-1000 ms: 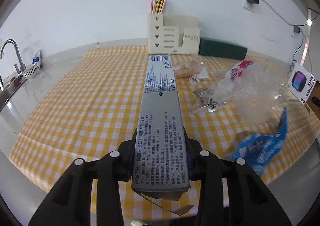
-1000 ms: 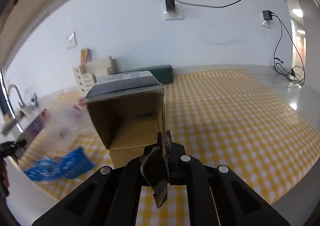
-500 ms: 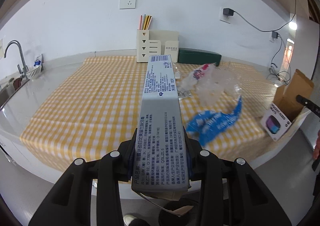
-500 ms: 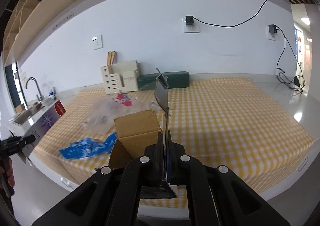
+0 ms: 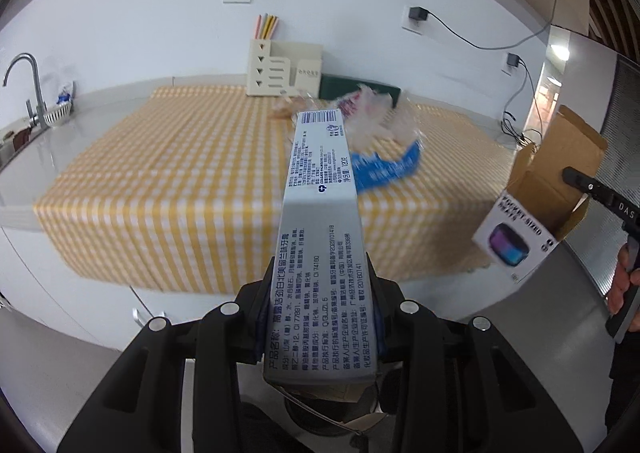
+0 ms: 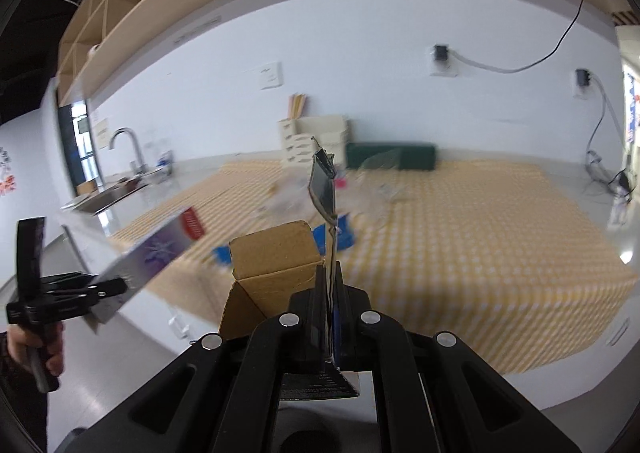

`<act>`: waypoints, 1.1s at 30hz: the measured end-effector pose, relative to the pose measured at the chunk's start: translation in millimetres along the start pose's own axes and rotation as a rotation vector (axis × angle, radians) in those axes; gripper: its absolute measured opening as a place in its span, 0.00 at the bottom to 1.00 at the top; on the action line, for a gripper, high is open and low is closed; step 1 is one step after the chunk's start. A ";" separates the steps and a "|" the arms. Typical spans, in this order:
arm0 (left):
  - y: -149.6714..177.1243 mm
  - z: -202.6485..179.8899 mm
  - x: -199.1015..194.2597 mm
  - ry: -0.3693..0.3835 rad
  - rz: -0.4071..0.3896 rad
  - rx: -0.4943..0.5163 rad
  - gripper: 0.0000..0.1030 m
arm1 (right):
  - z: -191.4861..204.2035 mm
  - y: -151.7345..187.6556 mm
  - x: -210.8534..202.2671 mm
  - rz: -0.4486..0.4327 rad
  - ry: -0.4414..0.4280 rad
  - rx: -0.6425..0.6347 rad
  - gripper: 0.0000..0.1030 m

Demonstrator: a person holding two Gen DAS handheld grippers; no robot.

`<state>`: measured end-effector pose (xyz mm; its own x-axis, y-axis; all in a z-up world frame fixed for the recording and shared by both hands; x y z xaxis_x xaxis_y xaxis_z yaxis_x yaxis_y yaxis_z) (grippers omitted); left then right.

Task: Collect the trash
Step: 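Carry the toothpaste box and cardboard box down toward the mesh wastebasket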

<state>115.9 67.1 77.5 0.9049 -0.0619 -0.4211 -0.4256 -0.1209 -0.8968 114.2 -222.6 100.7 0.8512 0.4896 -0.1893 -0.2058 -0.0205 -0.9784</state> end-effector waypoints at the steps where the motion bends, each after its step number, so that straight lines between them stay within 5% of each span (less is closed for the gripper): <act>1: 7.8 -2.7 -4.7 0.007 0.006 -0.002 0.37 | 7.3 8.2 -3.0 0.017 -0.020 -0.001 0.07; 8: 56.2 -21.7 -17.2 0.043 0.079 0.000 0.37 | 44.9 60.5 -4.5 0.105 -0.108 0.006 0.07; 18: 136.3 -33.2 -1.7 0.075 0.241 -0.001 0.37 | 54.8 143.4 30.3 0.257 -0.114 0.078 0.07; 33: 259.4 -18.3 105.7 0.061 0.573 -0.061 0.37 | 20.6 285.5 123.6 0.528 -0.034 0.189 0.07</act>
<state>101.1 11.0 -197.1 0.5289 -0.1916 -0.8268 -0.8486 -0.1082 -0.5178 150.7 -150.0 -200.4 0.5941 0.4830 -0.6432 -0.6850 -0.1155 -0.7194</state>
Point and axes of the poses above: each gripper's, at about its wrist camera, not at the fingertips, and x roughly the way its jaws point, z to its left, y to its underside, the point moved 8 cm from there along x, roughly the way its jaws point, and after that the axes turned 12 degrees about -z, right-handed, at the moved point
